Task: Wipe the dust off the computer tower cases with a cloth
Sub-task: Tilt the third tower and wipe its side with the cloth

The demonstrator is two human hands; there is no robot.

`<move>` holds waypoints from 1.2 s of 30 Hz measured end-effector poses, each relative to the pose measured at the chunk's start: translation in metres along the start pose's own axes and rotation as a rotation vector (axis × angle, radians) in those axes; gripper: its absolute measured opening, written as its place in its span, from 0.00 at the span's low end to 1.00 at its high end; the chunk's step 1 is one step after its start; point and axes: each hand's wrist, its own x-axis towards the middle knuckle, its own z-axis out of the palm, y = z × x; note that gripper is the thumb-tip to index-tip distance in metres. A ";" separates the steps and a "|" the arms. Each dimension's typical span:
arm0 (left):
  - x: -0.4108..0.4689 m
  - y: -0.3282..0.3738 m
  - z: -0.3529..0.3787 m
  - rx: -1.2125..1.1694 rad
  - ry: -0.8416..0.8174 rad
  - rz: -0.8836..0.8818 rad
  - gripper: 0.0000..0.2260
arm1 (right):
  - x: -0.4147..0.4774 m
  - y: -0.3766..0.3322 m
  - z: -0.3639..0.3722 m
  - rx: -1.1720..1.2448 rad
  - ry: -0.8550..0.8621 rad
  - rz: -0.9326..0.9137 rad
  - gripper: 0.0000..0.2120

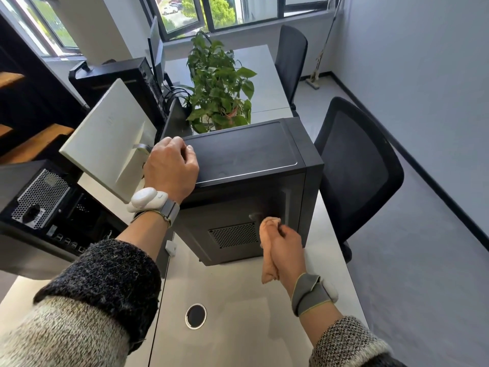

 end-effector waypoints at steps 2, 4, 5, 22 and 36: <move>-0.001 0.000 0.001 0.001 -0.001 0.001 0.12 | 0.000 -0.007 0.002 0.023 -0.016 0.015 0.12; 0.000 0.000 0.000 -0.004 -0.006 -0.002 0.12 | -0.002 -0.020 0.005 0.059 -0.010 -0.077 0.11; 0.000 0.001 0.000 -0.005 -0.007 0.000 0.12 | -0.004 -0.027 0.007 0.068 -0.004 -0.139 0.11; 0.004 -0.003 0.002 0.015 -0.007 0.013 0.12 | -0.008 -0.027 0.005 0.107 0.001 -0.087 0.15; 0.003 -0.004 0.005 0.013 -0.006 0.014 0.11 | -0.001 -0.010 0.012 0.258 -0.095 0.123 0.18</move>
